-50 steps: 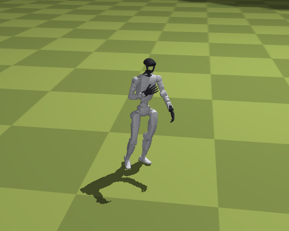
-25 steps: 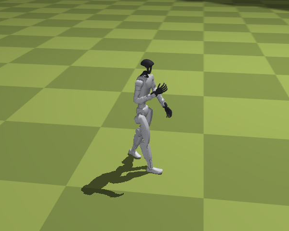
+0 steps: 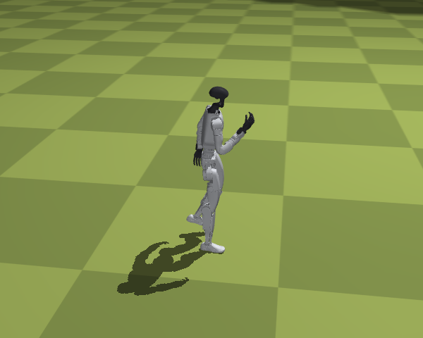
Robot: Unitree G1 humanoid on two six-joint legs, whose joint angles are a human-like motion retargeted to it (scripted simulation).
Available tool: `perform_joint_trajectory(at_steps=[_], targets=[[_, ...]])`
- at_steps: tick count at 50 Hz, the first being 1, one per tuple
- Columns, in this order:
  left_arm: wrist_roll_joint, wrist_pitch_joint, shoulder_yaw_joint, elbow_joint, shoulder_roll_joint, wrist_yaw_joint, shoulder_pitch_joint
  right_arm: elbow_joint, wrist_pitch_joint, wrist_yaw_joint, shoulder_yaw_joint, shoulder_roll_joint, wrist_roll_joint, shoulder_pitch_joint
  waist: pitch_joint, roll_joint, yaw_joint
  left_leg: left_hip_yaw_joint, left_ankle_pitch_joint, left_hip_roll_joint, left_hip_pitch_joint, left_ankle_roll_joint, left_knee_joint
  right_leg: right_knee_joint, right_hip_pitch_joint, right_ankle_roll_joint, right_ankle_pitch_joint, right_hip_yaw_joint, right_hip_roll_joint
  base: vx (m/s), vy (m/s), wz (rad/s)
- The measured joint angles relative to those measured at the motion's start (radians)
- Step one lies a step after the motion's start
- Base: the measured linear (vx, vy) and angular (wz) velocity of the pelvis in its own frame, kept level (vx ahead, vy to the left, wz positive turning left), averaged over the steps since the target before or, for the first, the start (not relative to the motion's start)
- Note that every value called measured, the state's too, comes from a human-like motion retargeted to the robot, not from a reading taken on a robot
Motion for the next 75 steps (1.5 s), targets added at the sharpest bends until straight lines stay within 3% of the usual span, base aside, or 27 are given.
perform_joint_trajectory(at_steps=[5,11,16,21,28,35,38,42,48,52,55,60,62,64,68,71,75], targets=[[0.074,0.027,-0.057,-0.038,-0.037,-0.032,-0.014,0.011,0.025,0.001,-0.006,0.016,-0.039,-0.049,0.055,0.036,0.087,0.175,-0.008,0.043,0.027,-0.009,-0.354,0.008,0.030,-0.007,-0.035,-0.071,0.031,0.19,-0.04,0.59],[0.146,0.029,-0.102,-0.081,-0.054,-0.051,-0.028,0.017,0.032,-0.005,-0.014,0.038,-0.063,-0.076,0.106,0.105,0.163,0.404,0.079,0.090,0.074,-0.131,-0.737,0.001,0.114,-0.007,-0.084,-0.174,0.119,0.24,-0.02,0.65],[0.162,0.020,-0.089,-0.079,-0.064,-0.074,-0.035,0.029,0.021,-0.002,-0.001,0.060,-0.062,-0.097,0.116,0.113,0.178,0.585,0.106,0.125,0.083,-0.231,-0.829,-0.012,0.198,-0.011,-0.123,-0.255,0.167,0.31,-0.01,0.67],[0.149,0.021,-0.039,-0.051,-0.055,-0.080,-0.057,0.043,0.021,0.007,0.018,0.089,-0.060,-0.108,0.096,0.076,0.187,0.640,0.154,0.154,0.111,-0.243,-0.829,-0.001,0.259,-0.027,-0.147,-0.301,0.191,0.38,0.00,0.38],[0.128,0.028,0.002,0.000,0.013,-0.031,-0.157,0.051,0.022,0.012,0.032,0.123,-0.012,-0.064,0.065,0.021,0.199,0.545,0.117,0.168,0.182,-0.193,-0.821,0.109,0.310,-0.099,-0.096,-0.332,0.188,0.42,0.08,0.42],[0.209,0.022,-0.080,0.056,0.082,0.006,-0.384,0.044,0.036,0.056,0.030,0.126,0.018,0.037,0.044,0.053,0.187,0.387,0.025,0.221,0.235,-0.161,-0.742,0.517,0.240,-0.180,0.089,-0.370,0.126,0.41,0.17,1.01],[0.261,0.019,-0.137,0.057,0.090,0.025,-0.506,0.044,0.049,0.068,0.025,0.119,0.020,0.074,0.032,0.058,0.171,0.303,-0.004,0.210,0.242,-0.148,-0.722,0.730,0.136,-0.177,0.176,-0.306,0.083,0.35,0.16,1.37],[0.305,0.003,-0.184,0.023,0.077,0.056,-0.647,0.047,0.050,0.076,0.026,0.115,0.033,0.120,0.017,0.064,0.133,0.180,-0.029,0.189,0.255,-0.155,-0.710,0.830,0.002,-0.139,0.128,-0.133,0.131,0.32,0.08,1.60],[0.192,-0.019,-0.185,-0.109,0.030,0.084,-0.809,0.058,0.048,0.062,0.035,0.114,0.064,0.144,0.031,0.076,0.069,0.010,-0.048,0.158,0.298,-0.174,-0.708,0.679,-0.070,-0.204,-0.013,-0.101,0.127,0.30,0.03,1.56],[0.072,-0.043,-0.190,-0.226,0.003,0.083,-0.857,0.058,0.050,0.053,0.039,0.116,0.086,0.147,0.056,0.063,0.018,-0.105,-0.055,0.122,0.329,-0.182,-0.710,0.459,-0.102,-0.182,-0.040,-0.016,0.158,0.29,-0.04,1.57],[0.013,-0.059,-0.206,-0.301,-0.003,0.075,-0.868,0.054,0.057,0.049,0.040,0.116,0.089,0.144,0.083,0.041,-0.009,-0.179,-0.063,0.083,0.359,-0.183,-0.711,0.267,-0.113,-0.140,0.008,0.059,0.164,0.31,-0.08,1.33],[0.000,-0.083,-0.232,-0.334,0.008,0.076,-0.840,0.046,0.074,0.047,0.038,0.115,0.041,0.130,0.140,0.010,-0.023,-0.266,-0.088,0.029,0.430,-0.172,-0.716,-0.006,-0.122,-0.050,0.200,0.078,0.133,0.34,-0.12,0.87],[0.032,-0.092,-0.238,-0.304,0.015,0.083,-0.805,0.040,0.072,0.055,0.043,0.118,0.012,0.136,0.149,0.012,-0.022,-0.287,-0.102,0.029,0.457,-0.171,-0.719,-0.058,-0.138,-0.001,0.219,0.043,0.132,0.38,-0.16,0.50],[0.077,-0.099,-0.237,-0.245,0.022,0.093,-0.771,0.039,0.063,0.065,0.049,0.122,-0.012,0.133,0.153,0.026,-0.016,-0.294,-0.117,0.052,0.477,-0.181,-0.722,-0.064,-0.165,0.022,0.167,0.015,0.155,0.39,-0.26,0.26],[0.155,-0.081,-0.227,-0.067,0.025,0.112,-0.696,0.044,0.066,0.095,0.052,0.120,-0.032,0.127,0.145,0.048,-0.017,-0.319,-0.137,0.079,0.502,-0.183,-0.715,-0.064,-0.170,0.022,0.147,0.027,0.190,0.43,-0.25,0.38],[0.195,-0.042,-0.201,0.064,0.020,0.108,-0.619,0.046,0.086,0.129,0.050,0.111,-0.031,0.135,0.125,0.055,-0.032,-0.361,-0.124,0.068,0.509,-0.169,-0.691,-0.064,-0.141,0.022,0.183,0.018,0.172,0.48,-0.17,0.62],[0.209,0.002,-0.152,0.153,0.021,0.085,-0.480,0.049,0.108,0.163,0.049,0.093,-0.005,0.149,0.093,0.065,-0.053,-0.430,-0.048,0.039,0.497,-0.160,-0.624,-0.064,-0.088,0.022,0.146,-0.020,0.128,0.50,-0.15,0.63]])
